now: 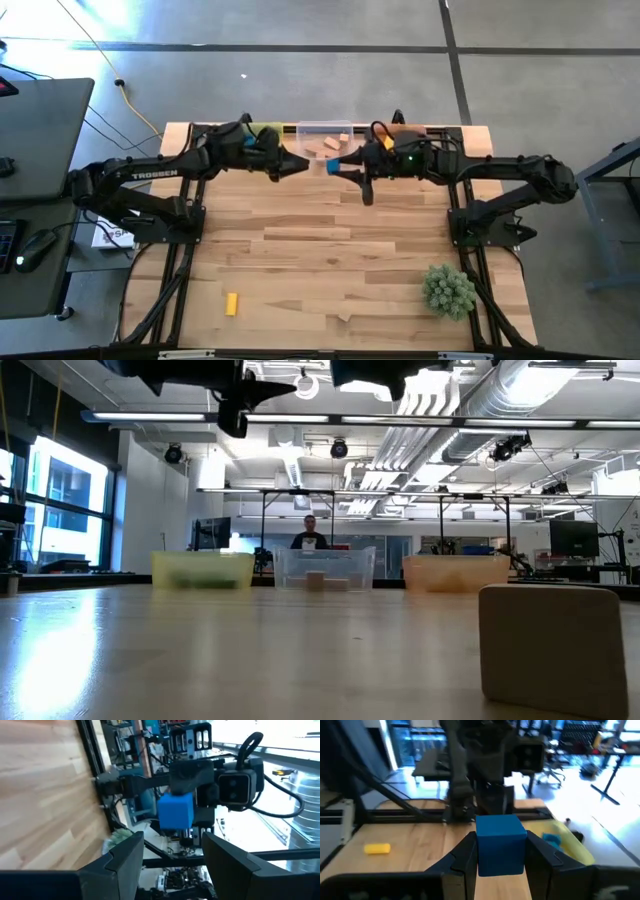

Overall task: Sort & place blocks by color
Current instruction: Put the blue block into the yellow bin

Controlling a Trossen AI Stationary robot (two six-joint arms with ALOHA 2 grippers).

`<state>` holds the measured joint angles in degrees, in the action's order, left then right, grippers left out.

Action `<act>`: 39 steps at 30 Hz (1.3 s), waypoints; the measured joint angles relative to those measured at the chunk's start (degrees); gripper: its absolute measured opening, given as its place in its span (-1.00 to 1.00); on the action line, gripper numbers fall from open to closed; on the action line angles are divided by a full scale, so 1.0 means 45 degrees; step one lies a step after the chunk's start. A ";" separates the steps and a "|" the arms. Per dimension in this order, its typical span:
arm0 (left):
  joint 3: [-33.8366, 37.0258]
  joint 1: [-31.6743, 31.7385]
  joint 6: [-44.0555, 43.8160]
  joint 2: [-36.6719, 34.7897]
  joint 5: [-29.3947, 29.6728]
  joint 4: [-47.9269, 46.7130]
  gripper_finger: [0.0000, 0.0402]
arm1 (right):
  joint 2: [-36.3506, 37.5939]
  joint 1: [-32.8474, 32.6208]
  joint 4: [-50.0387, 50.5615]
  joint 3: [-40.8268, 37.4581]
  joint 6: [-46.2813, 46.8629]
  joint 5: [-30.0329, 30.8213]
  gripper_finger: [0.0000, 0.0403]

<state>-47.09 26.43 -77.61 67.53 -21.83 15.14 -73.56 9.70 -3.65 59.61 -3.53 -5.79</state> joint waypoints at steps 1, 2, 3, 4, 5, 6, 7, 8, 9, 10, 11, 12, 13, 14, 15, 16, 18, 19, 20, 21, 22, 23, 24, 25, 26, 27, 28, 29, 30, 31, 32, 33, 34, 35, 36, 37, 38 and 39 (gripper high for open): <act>0.0000 -0.0129 -0.0084 0.0000 0.0081 0.0093 -0.05 | 0.0000 -0.0109 -0.0113 0.0000 -0.0097 -0.0070 -0.51; 0.0000 -0.0245 -0.0218 0.0000 0.0106 0.0230 -0.05 | 0.0000 -0.0225 -0.0267 0.0000 -0.0147 -0.0136 -0.51; 0.0000 -0.0360 -0.0341 0.0000 0.0116 0.0373 -0.05 | 0.0000 -0.0341 -0.0401 0.0000 -0.0235 -0.0195 -0.51; 0.0000 -0.0472 -0.0467 0.0000 0.0144 0.0513 -0.05 | 0.0000 -0.0450 -0.0524 0.0000 -0.0326 -0.0203 -0.51; 0.0000 -0.0597 -0.0548 0.0000 0.0195 0.0635 -0.05 | 0.0000 -0.0560 -0.0621 0.0000 -0.0404 -0.0202 -0.51; 0.0000 -0.0726 -0.0632 0.0000 0.0326 0.0772 -0.05 | 0.0000 -0.0650 -0.0687 0.0000 -0.0492 -0.0198 -0.51; 0.0000 -0.0853 -0.0664 0.0000 0.0481 0.0905 -0.05 | 0.0000 -0.0725 -0.0766 0.0000 -0.0588 -0.0198 -0.51; 0.0000 -0.0977 -0.0721 0.0000 0.0658 0.1065 -0.05 | 0.0000 -0.0795 -0.0838 0.0000 -0.0634 -0.0198 -0.51; 0.0000 -0.1099 -0.0756 0.0000 0.0823 0.1239 -0.05 | 0.0000 -0.0850 -0.0916 0.0000 -0.0646 -0.0198 -0.51; 0.0000 -0.1213 -0.0766 0.0000 0.0926 0.1409 -0.05 | 0.0000 -0.0903 -0.1000 0.0000 -0.0645 -0.0196 -0.51; 0.0000 -0.1300 -0.0771 0.0000 0.0996 0.1546 -0.05 | 0.0000 -0.0955 -0.1097 0.0000 -0.0646 -0.0193 -0.51; 0.0000 -0.1394 -0.0803 0.0000 0.1037 0.1671 -0.05 | 0.0000 -0.1015 -0.1228 0.0000 -0.0650 -0.0180 -0.51; 0.0000 -0.1495 -0.0903 0.0000 0.1126 0.1752 -0.05 | 0.0000 -0.1081 -0.1374 0.0000 -0.0650 -0.0123 -0.51; 0.0000 -0.1620 -0.0987 0.0000 0.1315 0.1824 -0.05 | 0.0000 -0.1136 -0.1523 0.0000 -0.0654 -0.0071 -0.51; 0.0000 -0.1755 -0.1034 0.0000 0.1574 0.1858 -0.05 | 0.0000 -0.1186 -0.1658 0.0000 -0.0655 -0.0062 -0.51; 0.0000 -0.1875 -0.1044 0.0000 0.1814 0.1895 -0.05 | 0.0000 -0.1222 -0.1794 0.0000 -0.0655 -0.0060 -0.51; 0.0000 -0.2080 -0.0946 0.0000 0.2198 0.1936 -0.05 | 0.0000 -0.1254 -0.1975 0.0000 -0.0655 0.0061 -0.51; 0.0000 -0.2174 -0.0882 0.0000 0.2359 0.1943 -0.05 | 0.0000 -0.1257 -0.2003 0.0000 -0.0653 0.0228 -0.51; 0.0000 -0.2251 -0.0853 0.0000 0.2467 0.1943 -0.05 | 0.0000 -0.1259 -0.1993 0.0000 -0.0618 0.0283 -0.51; 0.0000 -0.2325 -0.0852 0.0000 0.2575 0.1943 -0.05 | 0.0000 -0.1249 -0.1998 0.0000 -0.0567 0.0288 -0.51; 0.0000 -0.2397 -0.0829 0.0000 0.2725 0.1943 -0.05 | 0.0000 -0.1254 -0.2016 0.0000 -0.0548 0.0307 -0.51; 0.0000 -0.2475 -0.0721 0.0000 0.2882 0.1943 -0.05 | 0.0000 -0.1254 -0.2055 0.0000 -0.0544 0.0323 -0.51; 0.0000 -0.2537 -0.0593 0.0000 0.3068 0.1943 -0.05 | 0.0000 -0.1260 -0.2063 0.0000 -0.0537 0.0330 -0.51; 0.0000 -0.2591 -0.0499 0.0000 0.3207 0.1943 -0.05 | -0.0014 -0.1282 -0.2070 0.0000 -0.0506 0.0343 -0.51; 0.0000 -0.2646 -0.0412 0.0000 0.3307 0.1945 -0.05 | -0.0049 -0.1308 -0.2116 0.0003 -0.0433 0.0367 -0.51; 0.0000 -0.2664 -0.0347 0.0000 0.3397 0.1946 -0.05 | -0.0066 -0.1332 -0.2109 0.0002 -0.0417 0.0368 -0.51; 0.0000 -0.2665 -0.0285 0.0000 0.3506 0.1948 -0.05 | -0.0073 -0.1355 -0.2095 0.0005 -0.0417 0.0365 -0.51; 0.0000 -0.2665 -0.0225 0.0000 0.3608 0.1948 -0.05 | -0.0119 -0.1392 -0.2144 0.0005 -0.0417 0.0365 -0.51; 0.0000 -0.2665 -0.0130 0.0000 0.3706 0.1948 -0.05 | -0.0166 -0.1424 -0.2202 0.0020 -0.0417 0.0372 -0.51; 0.0000 -0.2665 -0.0039 0.0000 0.3803 0.1944 -0.05 | -0.0188 -0.1451 -0.2147 0.0024 -0.0417 0.0421 -0.51; 0.0000 -0.2665 0.0044 0.0008 0.3869 0.1947 -0.05 | -0.0206 -0.1490 -0.2087 0.0019 -0.0435 0.0527 -0.51; -0.0001 -0.2663 0.0088 0.0058 0.3882 0.1987 -0.05 | -0.0254 -0.1527 -0.2180 0.0020 -0.0544 0.0565 -0.51; -0.0004 -0.2660 0.0103 0.0108 0.3901 0.1988 -0.05 | -0.0290 -0.1540 -0.2272 0.0024 -0.0608 0.0614 -0.51; 0.0000 -0.2660 0.0086 0.0126 0.3907 0.1918 -0.05 | -0.0305 -0.1537 -0.2263 0.0024 -0.0621 0.0618 -0.51; 0.0005 -0.2660 0.0060 0.0126 0.3907 0.1919 -0.05 | -0.0336 -0.1537 -0.2285 0.0024 -0.0618 0.0618 -0.51; 0.0000 -0.2660 0.0060 0.0144 0.3907 0.1974 -0.05 | -0.0415 -0.1538 -0.2414 0.0024 -0.0626 0.0618 -0.51; -0.0008 -0.2663 0.0055 0.0197 0.3907 0.2025 -0.05 | -0.0477 -0.1537 -0.2484 0.0024 -0.0627 0.0618 -0.51; -0.0015 -0.2662 0.0044 0.0263 0.3907 0.2013 -0.05 | -0.0498 -0.1536 -0.2362 0.0021 -0.0631 0.0618 -0.51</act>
<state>-47.16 14.45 -77.41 68.71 -4.25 24.19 -75.80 2.79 -14.28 59.71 -6.38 -3.01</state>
